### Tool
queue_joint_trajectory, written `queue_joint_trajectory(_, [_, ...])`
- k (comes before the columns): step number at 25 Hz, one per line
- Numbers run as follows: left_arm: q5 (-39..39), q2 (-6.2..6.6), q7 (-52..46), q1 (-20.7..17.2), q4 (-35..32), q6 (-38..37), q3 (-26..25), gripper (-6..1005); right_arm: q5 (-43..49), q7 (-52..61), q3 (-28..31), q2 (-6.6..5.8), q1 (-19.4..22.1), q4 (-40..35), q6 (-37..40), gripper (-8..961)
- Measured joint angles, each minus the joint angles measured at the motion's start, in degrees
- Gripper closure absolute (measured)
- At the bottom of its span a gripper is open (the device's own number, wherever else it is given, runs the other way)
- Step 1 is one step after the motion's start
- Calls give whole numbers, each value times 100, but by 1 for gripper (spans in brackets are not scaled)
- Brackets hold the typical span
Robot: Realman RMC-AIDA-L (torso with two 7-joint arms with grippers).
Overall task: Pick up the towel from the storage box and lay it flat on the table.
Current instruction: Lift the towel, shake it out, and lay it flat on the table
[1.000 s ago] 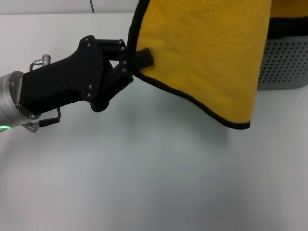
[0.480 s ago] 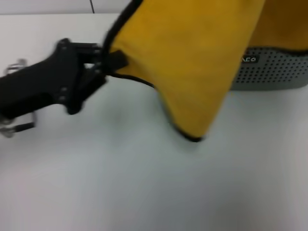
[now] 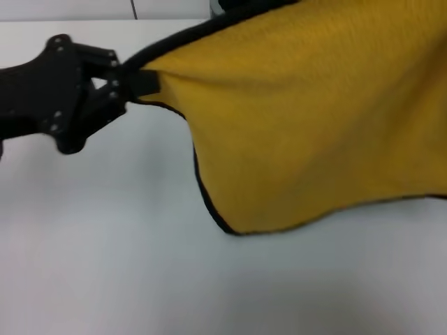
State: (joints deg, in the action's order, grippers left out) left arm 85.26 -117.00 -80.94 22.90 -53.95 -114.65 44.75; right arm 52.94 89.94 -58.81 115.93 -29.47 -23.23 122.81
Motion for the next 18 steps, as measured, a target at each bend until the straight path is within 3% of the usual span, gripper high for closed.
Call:
queue_joint_trajectory(4, [367, 16, -13, 217, 8, 295, -24, 978, 3, -275, -40, 4, 44, 68, 4, 951])
queue_joint_trajectory(9, [433, -42, -19, 127, -195, 352, -11, 978, 265, -587, -712, -41, 216, -6, -80, 951])
queue_joint_trajectory(13, [414, -99, -93, -109, -524, 348, 2, 977, 860, -905, -812, -49, 400, -631, -410, 951])
queue_joint_trajectory(18, [441, -120, -126, -153, -554, 405, -12, 977, 1110, -529, -811, -124, 449, -1676, -847, 951])
